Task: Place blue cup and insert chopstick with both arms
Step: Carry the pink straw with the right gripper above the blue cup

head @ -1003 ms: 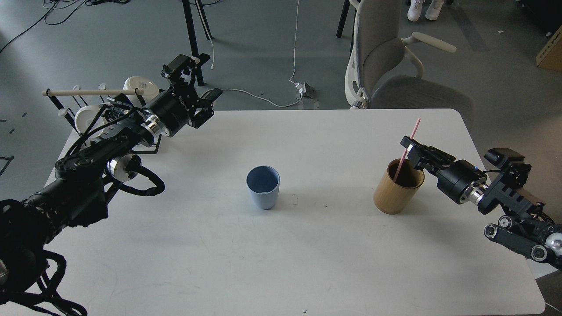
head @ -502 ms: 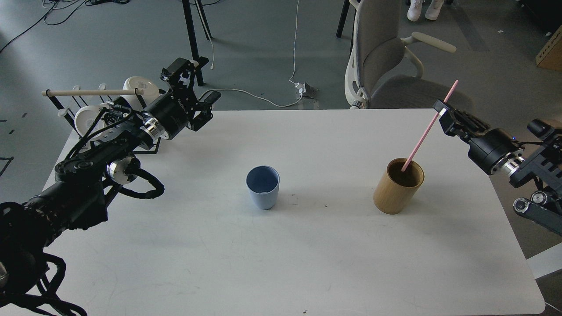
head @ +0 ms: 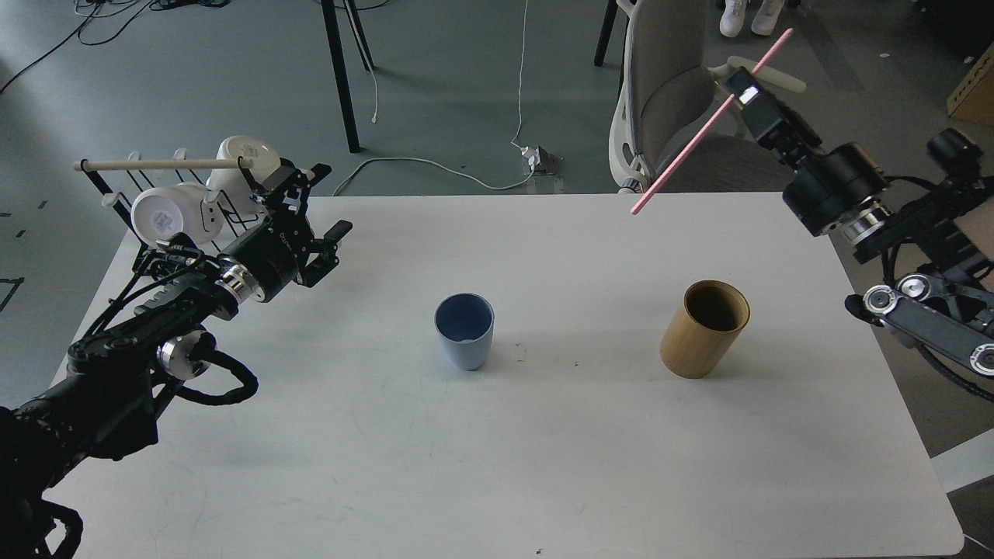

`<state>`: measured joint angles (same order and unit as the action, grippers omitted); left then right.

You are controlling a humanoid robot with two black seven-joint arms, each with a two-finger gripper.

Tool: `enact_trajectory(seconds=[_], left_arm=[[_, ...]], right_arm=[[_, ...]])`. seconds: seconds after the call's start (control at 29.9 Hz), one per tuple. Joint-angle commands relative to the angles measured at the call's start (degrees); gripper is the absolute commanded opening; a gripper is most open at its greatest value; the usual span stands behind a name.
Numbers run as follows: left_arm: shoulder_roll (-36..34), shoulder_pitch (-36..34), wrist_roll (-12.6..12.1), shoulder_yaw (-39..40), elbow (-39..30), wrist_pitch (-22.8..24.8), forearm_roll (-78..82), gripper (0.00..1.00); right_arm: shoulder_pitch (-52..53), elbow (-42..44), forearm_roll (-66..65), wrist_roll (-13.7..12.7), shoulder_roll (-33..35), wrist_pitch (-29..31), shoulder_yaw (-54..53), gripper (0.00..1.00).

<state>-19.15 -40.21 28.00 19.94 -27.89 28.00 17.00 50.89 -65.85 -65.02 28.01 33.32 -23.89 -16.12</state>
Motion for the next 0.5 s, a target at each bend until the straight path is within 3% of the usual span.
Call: enact_trajectory(seconds=[0.0, 0.13, 0.47], left_arm=[[-0.54, 0.93, 0.00, 0.01, 0.46, 0.00, -0.04, 0.94], [-0.27, 0.93, 0.00, 0.01, 1.96, 0.00, -0.04, 0.94], [0.43, 0.75, 0.00, 0.18, 2.05, 0.00, -0.21, 0.94]], right_arm=[[6.58, 4.14, -2.21, -0.01, -5.18, -0.19, 10.38, 0.00], [10.54, 4.94, -2.56, -0.01, -9.32, -0.28, 16.73, 0.00], [12.31, 10.12, -5.73, -0.01, -17.05, -0.36, 19.02, 0.00]])
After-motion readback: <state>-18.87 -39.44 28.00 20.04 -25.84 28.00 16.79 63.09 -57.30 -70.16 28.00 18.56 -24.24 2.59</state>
